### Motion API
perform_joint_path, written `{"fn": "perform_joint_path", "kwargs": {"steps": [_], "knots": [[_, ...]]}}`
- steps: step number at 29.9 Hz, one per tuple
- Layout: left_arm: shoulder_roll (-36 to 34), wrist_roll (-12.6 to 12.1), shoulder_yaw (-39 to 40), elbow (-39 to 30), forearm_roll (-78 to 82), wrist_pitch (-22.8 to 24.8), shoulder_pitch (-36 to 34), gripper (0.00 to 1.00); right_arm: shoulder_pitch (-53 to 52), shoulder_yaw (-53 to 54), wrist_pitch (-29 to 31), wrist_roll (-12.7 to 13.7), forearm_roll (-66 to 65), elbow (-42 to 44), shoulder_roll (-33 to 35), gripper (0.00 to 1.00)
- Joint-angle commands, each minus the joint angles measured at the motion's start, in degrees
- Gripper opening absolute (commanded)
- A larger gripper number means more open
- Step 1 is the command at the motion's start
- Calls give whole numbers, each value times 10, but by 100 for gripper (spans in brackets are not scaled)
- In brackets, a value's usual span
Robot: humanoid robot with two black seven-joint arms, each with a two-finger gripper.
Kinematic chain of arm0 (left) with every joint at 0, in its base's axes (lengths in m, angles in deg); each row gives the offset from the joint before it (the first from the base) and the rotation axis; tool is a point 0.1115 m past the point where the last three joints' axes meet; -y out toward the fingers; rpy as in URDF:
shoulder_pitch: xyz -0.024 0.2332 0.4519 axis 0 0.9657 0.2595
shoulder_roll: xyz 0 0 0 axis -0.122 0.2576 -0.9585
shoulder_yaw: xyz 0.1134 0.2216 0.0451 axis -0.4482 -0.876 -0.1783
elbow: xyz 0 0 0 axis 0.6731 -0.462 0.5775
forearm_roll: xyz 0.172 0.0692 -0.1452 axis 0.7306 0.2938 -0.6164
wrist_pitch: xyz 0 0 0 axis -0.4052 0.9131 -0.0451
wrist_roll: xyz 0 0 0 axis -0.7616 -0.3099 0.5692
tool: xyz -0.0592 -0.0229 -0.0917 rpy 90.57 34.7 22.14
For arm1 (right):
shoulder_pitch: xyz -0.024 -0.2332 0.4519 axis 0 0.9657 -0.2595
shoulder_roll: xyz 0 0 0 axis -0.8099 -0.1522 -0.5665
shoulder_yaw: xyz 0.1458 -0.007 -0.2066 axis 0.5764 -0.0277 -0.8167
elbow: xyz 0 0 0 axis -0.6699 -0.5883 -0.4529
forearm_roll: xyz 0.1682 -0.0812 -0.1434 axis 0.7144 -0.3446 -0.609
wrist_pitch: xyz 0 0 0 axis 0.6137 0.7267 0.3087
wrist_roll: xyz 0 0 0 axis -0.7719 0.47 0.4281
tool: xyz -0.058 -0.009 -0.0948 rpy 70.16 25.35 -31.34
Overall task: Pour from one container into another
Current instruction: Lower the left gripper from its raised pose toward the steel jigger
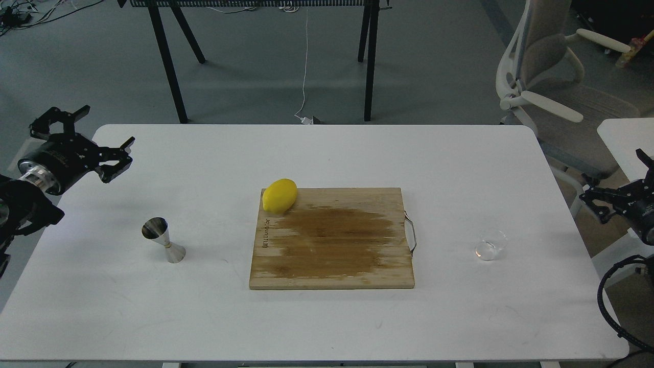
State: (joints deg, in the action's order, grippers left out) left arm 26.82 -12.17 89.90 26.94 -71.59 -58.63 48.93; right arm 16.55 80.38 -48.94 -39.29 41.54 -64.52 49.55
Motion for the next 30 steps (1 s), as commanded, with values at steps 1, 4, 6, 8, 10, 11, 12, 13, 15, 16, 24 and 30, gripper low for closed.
{"fn": "perform_joint_path", "kwargs": {"steps": [1, 4, 6, 8, 10, 11, 12, 13, 15, 16, 24, 30], "knots": [[-2, 1, 0, 0, 0, 0, -2, 100, 0, 1, 0, 0, 0, 0, 0, 100], [-4, 0, 1, 0, -1, 0, -4, 100, 0, 0, 0, 0, 0, -1, 0, 100], [-4, 7, 10, 1, -3, 0, -4, 100, 0, 0, 0, 0, 0, -1, 0, 100], [-2, 26, 20, 16, -9, 0, -1, 100, 0, -2, 0, 0, -1, -1, 0, 100], [-2, 51, 19, 39, -9, 0, -1, 100, 0, -3, 0, 0, -1, 0, 0, 100], [-4, 52, 17, 51, -7, 0, -4, 100, 0, -3, 0, 0, 0, 0, 0, 100], [-5, 53, 16, 60, -3, 0, -6, 100, 0, -3, 0, 0, 0, 0, 0, 100], [-6, 55, 16, 75, 6, 0, -11, 100, 0, -3, 0, 0, -1, 0, 0, 100], [-6, 61, 16, 102, 45, 0, -29, 100, 0, -3, 0, 0, -1, 0, 0, 100], [-6, 64, 16, 106, 79, 0, -42, 100, 0, -3, 0, -1, 0, 0, 0, 100], [-43, 252, 17, 105, 454, 0, -124, 100, 0, 3, 0, 0, -1, -2, 4, 100], [-50, 407, 17, 62, 654, 0, -158, 100, -1, 11, 0, -1, -1, -1, 5, 100]]}}
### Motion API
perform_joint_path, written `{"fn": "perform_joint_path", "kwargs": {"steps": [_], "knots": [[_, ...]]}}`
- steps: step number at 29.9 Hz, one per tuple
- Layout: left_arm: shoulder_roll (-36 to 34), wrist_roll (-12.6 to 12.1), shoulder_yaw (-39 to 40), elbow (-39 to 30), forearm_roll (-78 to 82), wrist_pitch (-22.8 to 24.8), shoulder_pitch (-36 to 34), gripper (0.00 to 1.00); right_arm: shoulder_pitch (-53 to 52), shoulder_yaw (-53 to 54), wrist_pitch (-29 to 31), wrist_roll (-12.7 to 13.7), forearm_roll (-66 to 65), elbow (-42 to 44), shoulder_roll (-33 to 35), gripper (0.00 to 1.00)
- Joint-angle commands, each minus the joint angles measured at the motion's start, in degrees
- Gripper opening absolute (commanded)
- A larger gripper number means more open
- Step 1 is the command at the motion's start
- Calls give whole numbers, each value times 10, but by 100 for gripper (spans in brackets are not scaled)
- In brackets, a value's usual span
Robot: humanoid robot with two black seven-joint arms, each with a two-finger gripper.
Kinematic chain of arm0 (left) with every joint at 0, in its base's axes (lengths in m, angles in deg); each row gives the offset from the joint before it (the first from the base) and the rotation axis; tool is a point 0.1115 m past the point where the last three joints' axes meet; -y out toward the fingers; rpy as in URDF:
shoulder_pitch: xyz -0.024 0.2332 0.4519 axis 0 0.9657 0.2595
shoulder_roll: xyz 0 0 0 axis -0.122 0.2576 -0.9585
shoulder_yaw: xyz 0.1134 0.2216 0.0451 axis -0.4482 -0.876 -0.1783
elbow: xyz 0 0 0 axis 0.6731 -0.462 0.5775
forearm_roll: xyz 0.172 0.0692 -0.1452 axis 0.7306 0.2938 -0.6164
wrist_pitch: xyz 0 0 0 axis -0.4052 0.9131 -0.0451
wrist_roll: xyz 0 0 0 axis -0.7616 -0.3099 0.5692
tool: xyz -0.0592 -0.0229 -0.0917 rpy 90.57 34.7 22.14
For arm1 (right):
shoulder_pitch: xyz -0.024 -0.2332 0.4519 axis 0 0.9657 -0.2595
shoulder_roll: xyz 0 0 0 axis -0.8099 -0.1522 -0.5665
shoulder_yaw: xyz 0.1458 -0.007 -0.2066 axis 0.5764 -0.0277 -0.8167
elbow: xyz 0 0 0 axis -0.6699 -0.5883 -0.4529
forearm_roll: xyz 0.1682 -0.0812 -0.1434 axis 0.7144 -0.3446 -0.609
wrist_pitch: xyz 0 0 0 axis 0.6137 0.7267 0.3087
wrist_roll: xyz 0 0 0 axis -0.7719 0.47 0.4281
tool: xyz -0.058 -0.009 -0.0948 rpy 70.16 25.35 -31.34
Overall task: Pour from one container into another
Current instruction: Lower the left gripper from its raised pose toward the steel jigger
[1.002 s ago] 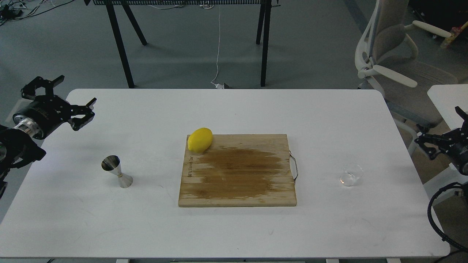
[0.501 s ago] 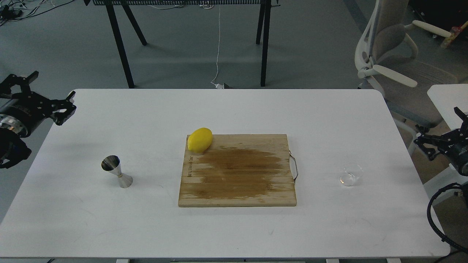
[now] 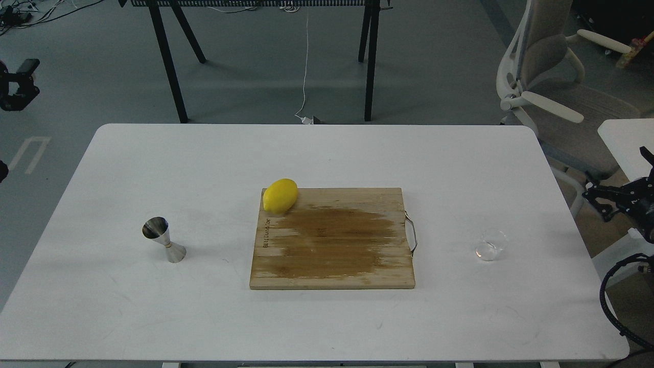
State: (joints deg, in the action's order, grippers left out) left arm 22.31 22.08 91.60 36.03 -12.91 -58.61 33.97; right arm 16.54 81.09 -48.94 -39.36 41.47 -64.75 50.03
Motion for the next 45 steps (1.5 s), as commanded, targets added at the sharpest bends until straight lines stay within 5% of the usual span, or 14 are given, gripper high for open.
{"fn": "perform_joint_path", "kwargs": {"steps": [1, 8, 12, 17, 28, 37, 45], "knots": [[-6, 82, 0, -49, 83, 0, -8, 100, 0, 5, 0, 0, 0, 1, 0, 100], [-30, 96, -5, -210, 269, 0, 11, 100, 1, 5, 0, -2, 0, 4, 0, 100], [-42, 96, -7, -283, 315, -110, 45, 100, 3, 6, 0, -4, 0, 4, 0, 100], [-96, 96, 0, -398, 326, -161, 129, 100, 6, 6, 0, -5, 0, 8, -1, 100], [-156, 96, -9, -458, 479, -548, 338, 99, 9, 6, 0, -5, 0, 11, 0, 100], [-157, 96, -26, -521, 493, -560, 450, 99, 12, 5, 0, -5, 0, 26, -1, 100], [-89, 96, -21, -512, 630, -560, 508, 99, 14, 4, 0, -5, 0, 38, -1, 100]]}}
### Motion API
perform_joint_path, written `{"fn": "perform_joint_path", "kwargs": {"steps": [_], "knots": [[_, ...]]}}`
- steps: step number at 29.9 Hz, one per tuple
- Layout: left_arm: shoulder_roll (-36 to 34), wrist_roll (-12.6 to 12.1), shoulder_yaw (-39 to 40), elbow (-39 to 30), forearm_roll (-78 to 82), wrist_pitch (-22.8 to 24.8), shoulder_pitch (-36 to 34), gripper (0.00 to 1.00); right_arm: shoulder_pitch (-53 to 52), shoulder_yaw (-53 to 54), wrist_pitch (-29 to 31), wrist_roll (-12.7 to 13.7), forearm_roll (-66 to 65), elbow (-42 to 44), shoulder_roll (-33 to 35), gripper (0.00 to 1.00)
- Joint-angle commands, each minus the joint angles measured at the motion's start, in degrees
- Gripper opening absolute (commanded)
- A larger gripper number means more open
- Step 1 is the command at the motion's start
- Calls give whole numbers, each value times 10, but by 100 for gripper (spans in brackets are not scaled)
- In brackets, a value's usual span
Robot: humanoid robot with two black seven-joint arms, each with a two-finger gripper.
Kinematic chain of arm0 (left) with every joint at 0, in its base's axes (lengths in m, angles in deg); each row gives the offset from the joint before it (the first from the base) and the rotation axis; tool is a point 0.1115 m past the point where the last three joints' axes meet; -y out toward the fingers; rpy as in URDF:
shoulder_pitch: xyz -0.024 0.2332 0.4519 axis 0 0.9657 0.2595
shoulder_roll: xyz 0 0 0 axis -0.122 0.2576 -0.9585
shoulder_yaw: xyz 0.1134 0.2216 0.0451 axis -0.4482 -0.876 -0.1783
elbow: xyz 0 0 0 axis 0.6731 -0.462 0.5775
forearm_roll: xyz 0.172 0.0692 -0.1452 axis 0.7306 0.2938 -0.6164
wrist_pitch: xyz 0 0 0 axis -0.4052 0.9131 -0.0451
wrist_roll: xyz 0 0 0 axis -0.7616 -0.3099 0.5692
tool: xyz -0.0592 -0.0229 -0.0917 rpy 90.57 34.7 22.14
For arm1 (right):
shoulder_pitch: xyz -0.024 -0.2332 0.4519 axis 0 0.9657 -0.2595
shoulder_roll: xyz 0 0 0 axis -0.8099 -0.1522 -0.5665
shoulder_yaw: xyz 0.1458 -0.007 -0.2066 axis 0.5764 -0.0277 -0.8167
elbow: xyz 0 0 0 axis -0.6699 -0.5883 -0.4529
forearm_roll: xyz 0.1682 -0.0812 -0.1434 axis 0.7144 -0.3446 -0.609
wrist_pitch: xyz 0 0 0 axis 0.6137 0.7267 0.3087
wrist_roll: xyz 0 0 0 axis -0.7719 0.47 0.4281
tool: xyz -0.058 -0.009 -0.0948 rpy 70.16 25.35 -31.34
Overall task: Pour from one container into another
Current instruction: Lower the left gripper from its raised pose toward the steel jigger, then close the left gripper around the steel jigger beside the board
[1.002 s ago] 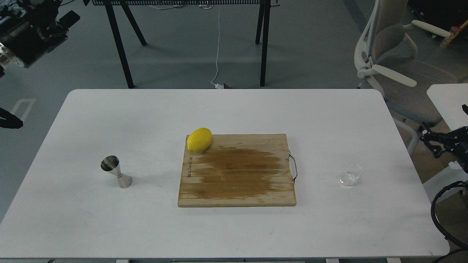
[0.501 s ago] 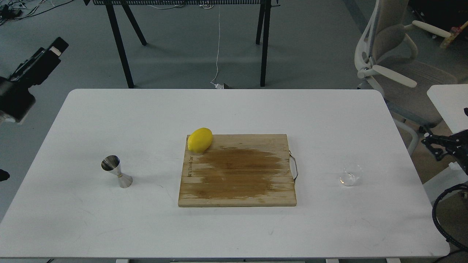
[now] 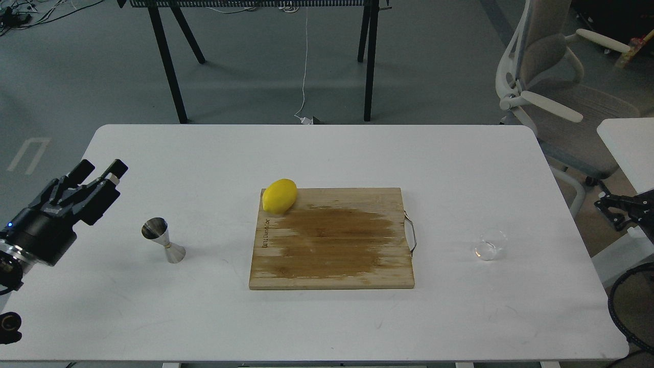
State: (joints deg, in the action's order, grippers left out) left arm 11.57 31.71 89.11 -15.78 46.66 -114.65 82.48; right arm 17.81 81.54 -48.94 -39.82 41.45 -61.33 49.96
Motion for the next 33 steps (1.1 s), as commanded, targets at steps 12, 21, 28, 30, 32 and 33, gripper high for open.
{"fn": "perform_joint_path", "kwargs": {"steps": [12, 21, 28, 30, 32, 33], "knots": [[63, 0, 5, 65, 83, 0, 81, 99, 4, 0, 0, 0, 0, 6, -4, 100], [122, 0, 1, 135, 96, 0, 78, 99, 4, 1, 0, 0, 0, 7, 0, 100], [156, 0, -3, 185, 96, 0, 49, 99, 5, 1, 0, 0, 0, 7, 0, 100], [167, 0, -4, 197, 97, 0, 43, 99, 5, 1, 0, -1, 0, 7, 0, 100], [179, 0, -7, 206, 97, 0, 33, 99, 5, 1, 0, 0, 0, 7, 0, 100], [184, 0, -12, 209, 97, 0, 28, 99, 5, 1, 0, 0, 0, 7, 0, 100]]}}
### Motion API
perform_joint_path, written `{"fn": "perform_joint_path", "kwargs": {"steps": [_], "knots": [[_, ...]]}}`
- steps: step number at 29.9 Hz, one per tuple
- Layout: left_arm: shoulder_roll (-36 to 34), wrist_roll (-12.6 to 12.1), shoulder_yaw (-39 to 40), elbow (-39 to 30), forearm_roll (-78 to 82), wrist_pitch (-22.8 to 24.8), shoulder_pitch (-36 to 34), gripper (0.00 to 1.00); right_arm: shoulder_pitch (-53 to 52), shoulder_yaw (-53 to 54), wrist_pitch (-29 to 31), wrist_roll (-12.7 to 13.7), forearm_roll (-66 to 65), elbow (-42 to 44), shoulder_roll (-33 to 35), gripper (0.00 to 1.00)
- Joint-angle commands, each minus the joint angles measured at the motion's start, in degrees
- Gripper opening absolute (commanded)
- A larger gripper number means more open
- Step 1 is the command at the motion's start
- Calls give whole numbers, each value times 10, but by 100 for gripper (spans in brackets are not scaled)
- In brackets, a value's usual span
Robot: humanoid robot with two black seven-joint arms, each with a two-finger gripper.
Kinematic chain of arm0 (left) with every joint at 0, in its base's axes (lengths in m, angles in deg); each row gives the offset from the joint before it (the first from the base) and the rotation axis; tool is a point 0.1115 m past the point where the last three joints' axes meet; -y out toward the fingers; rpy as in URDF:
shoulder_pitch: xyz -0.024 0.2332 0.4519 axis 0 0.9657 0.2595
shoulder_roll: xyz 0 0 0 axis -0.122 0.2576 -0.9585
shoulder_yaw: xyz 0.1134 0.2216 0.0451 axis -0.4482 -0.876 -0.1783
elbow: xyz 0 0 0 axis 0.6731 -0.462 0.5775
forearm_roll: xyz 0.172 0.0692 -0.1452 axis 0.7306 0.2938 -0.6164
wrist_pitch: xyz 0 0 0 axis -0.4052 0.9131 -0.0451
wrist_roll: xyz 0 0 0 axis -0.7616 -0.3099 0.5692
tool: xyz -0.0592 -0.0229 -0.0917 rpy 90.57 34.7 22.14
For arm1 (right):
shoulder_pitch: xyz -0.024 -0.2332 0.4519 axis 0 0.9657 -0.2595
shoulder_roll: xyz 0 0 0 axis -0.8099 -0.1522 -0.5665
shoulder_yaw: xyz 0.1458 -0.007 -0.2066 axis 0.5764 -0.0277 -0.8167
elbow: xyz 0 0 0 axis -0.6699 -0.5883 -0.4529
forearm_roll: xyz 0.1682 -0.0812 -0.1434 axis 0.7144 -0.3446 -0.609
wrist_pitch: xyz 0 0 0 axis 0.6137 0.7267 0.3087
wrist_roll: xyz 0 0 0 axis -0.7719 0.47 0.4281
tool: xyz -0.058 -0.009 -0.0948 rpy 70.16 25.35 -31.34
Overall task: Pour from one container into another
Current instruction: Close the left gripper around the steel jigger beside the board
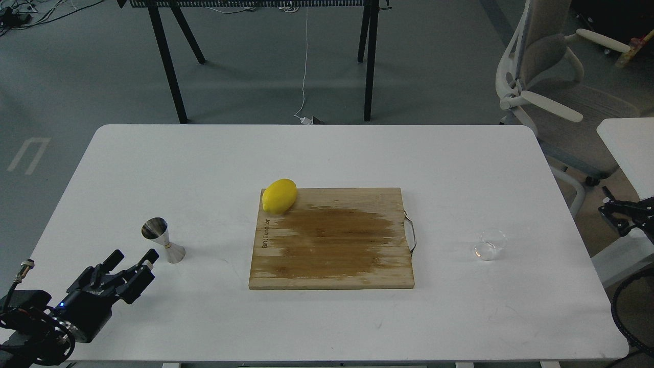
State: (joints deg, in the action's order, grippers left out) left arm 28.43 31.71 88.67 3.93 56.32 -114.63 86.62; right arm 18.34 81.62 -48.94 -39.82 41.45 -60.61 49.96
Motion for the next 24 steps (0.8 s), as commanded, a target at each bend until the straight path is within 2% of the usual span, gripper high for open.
{"fn": "perform_joint_path", "kwargs": {"steps": [1, 20, 24], "knots": [[21, 0, -13, 17, 1, 0, -18, 99, 0, 0, 0, 0, 0, 0, 0, 100], [82, 0, -47, 114, -1, 0, -93, 97, 2, 1, 0, -1, 0, 1, 0, 100], [86, 0, -47, 131, 0, 0, -114, 92, 5, 1, 0, -1, 1, 1, 0, 100]]}}
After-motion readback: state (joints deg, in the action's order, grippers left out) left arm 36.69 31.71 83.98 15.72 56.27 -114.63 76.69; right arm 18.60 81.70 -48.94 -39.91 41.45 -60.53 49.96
